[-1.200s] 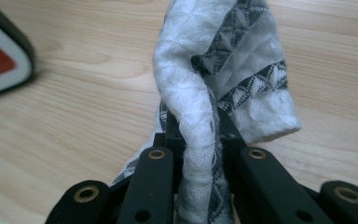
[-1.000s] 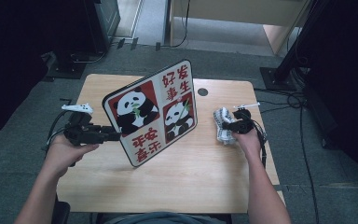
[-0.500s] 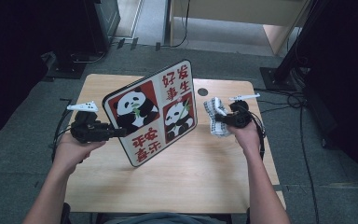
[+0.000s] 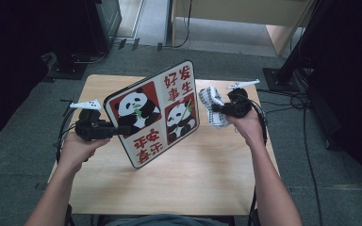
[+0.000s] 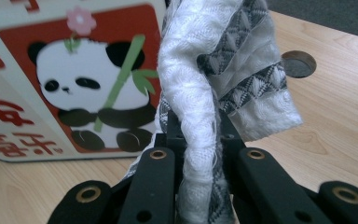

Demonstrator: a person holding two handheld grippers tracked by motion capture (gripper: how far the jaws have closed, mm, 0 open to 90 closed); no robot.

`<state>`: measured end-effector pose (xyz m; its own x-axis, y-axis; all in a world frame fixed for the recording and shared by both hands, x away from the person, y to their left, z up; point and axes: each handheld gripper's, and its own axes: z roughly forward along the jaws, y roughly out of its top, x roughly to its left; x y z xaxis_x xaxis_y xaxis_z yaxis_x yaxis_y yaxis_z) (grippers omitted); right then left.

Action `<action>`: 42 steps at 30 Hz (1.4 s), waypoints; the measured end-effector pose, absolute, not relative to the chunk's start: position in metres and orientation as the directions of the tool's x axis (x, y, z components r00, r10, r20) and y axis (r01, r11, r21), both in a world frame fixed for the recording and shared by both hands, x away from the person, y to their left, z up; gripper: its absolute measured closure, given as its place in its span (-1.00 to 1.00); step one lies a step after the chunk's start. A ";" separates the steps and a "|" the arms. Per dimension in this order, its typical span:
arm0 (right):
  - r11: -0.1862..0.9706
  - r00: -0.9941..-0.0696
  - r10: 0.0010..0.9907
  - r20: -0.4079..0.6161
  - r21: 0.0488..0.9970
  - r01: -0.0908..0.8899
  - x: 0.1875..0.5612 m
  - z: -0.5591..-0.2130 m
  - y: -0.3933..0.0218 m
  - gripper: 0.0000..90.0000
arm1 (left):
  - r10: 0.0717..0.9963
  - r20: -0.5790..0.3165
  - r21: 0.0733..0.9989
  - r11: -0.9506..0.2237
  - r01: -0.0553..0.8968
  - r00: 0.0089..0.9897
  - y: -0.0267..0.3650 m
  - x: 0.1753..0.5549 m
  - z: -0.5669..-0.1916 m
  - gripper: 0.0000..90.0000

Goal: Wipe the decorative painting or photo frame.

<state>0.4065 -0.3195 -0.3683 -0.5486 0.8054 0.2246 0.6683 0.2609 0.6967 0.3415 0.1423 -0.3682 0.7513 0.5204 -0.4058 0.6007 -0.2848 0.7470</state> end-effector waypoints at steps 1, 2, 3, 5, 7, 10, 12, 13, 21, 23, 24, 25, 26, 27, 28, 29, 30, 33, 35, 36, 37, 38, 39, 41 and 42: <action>0.253 -0.545 0.805 0.236 0.694 0.674 0.408 -0.366 -0.319 0.83 | 0.522 -0.407 0.746 -0.284 0.603 0.750 0.142 0.342 -0.368 0.60; 0.254 -0.541 0.807 0.237 0.688 0.680 0.410 -0.363 -0.319 0.83 | 0.522 -0.408 0.747 -0.281 0.603 0.749 0.142 0.342 -0.369 0.59; 0.262 -0.543 0.807 0.233 0.682 0.683 0.412 -0.361 -0.318 0.83 | 0.520 -0.414 0.746 -0.276 0.606 0.747 0.142 0.342 -0.369 0.59; 0.258 -0.545 0.801 0.249 0.678 0.688 0.415 -0.355 -0.315 0.83 | 0.523 -0.409 0.748 -0.278 0.603 0.748 0.141 0.343 -0.369 0.60; 0.255 -0.546 0.795 0.264 0.671 0.696 0.417 -0.348 -0.311 0.83 | 0.527 -0.405 0.749 -0.278 0.602 0.747 0.140 0.343 -0.368 0.63; 0.244 -0.536 0.796 0.281 0.660 0.710 0.421 -0.336 -0.306 0.83 | 0.532 -0.401 0.751 -0.276 0.600 0.746 0.141 0.342 -0.367 0.69; 0.247 -0.533 0.797 0.283 0.654 0.715 0.424 -0.328 -0.304 0.83 | 0.531 -0.403 0.752 -0.272 0.600 0.745 0.142 0.343 -0.367 0.69; 0.245 -0.529 0.800 0.283 0.651 0.718 0.424 -0.324 -0.302 0.83 | 0.530 -0.405 0.751 -0.272 0.602 0.745 0.142 0.343 -0.367 0.69; 0.247 -0.538 0.794 0.283 0.658 0.711 0.434 -0.297 -0.296 0.83 | 0.530 -0.399 0.748 -0.282 0.600 0.748 0.144 0.346 -0.367 0.73; 0.245 -0.543 0.789 0.287 0.664 0.707 0.435 -0.291 -0.295 0.83 | 0.523 -0.407 0.749 -0.277 0.602 0.748 0.145 0.347 -0.367 0.72; 0.251 -0.545 0.791 0.278 0.665 0.703 0.436 -0.288 -0.294 0.83 | 0.524 -0.406 0.750 -0.276 0.601 0.749 0.145 0.347 -0.368 0.73; 0.252 -0.545 0.792 0.274 0.667 0.701 0.436 -0.286 -0.293 0.83 | 0.523 -0.405 0.751 -0.278 0.599 0.750 0.145 0.348 -0.368 0.73; 0.253 -0.545 0.794 0.270 0.669 0.699 0.437 -0.283 -0.293 0.83 | 0.521 -0.402 0.752 -0.280 0.596 0.753 0.145 0.348 -0.368 0.73; 0.252 -0.544 0.796 0.266 0.671 0.697 0.437 -0.280 -0.293 0.83 | 0.519 -0.401 0.753 -0.282 0.595 0.754 0.146 0.348 -0.368 0.74; 0.253 -0.543 0.798 0.262 0.673 0.695 0.438 -0.277 -0.293 0.83 | 0.517 -0.403 0.752 -0.284 0.596 0.755 0.146 0.348 -0.368 0.74; 0.256 -0.544 0.800 0.253 0.676 0.691 0.439 -0.275 -0.293 0.83 | 0.517 -0.405 0.751 -0.283 0.597 0.754 0.146 0.349 -0.368 0.74; 0.255 -0.542 0.803 0.248 0.678 0.689 0.439 -0.271 -0.292 0.83 | 0.514 -0.406 0.752 -0.283 0.596 0.756 0.147 0.349 -0.368 0.74; 0.263 -0.549 0.804 0.228 0.691 0.673 0.442 -0.260 -0.290 0.83 | 0.513 -0.401 0.755 -0.284 0.591 0.759 0.147 0.350 -0.368 0.74; 0.266 -0.552 0.807 0.212 0.704 0.659 0.443 -0.250 -0.287 0.83 | 0.512 -0.399 0.756 -0.286 0.589 0.761 0.147 0.350 -0.368 0.74; 0.268 -0.556 0.805 0.207 0.709 0.652 0.444 -0.246 -0.286 0.83 | 0.511 -0.400 0.755 -0.286 0.589 0.761 0.147 0.350 -0.368 0.74; 0.271 -0.558 0.806 0.199 0.714 0.646 0.445 -0.241 -0.284 0.83 | 0.511 -0.402 0.755 -0.285 0.591 0.760 0.148 0.350 -0.368 0.74; 0.270 -0.559 0.806 0.196 0.719 0.641 0.445 -0.237 -0.282 0.83 | 0.511 -0.403 0.754 -0.285 0.592 0.759 0.148 0.350 -0.368 0.74; 0.269 -0.563 0.804 0.193 0.726 0.633 0.447 -0.233 -0.279 0.83 | 0.510 -0.403 0.754 -0.285 0.591 0.760 0.148 0.350 -0.368 0.74; 0.274 -0.573 0.797 0.190 0.732 0.624 0.450 -0.226 -0.272 0.83 | 0.509 -0.405 0.754 -0.283 0.592 0.760 0.148 0.350 -0.369 0.74; 0.280 -0.575 0.798 0.183 0.731 0.622 0.451 -0.224 -0.268 0.83 | 0.507 -0.408 0.756 -0.280 0.592 0.760 0.149 0.350 -0.369 0.74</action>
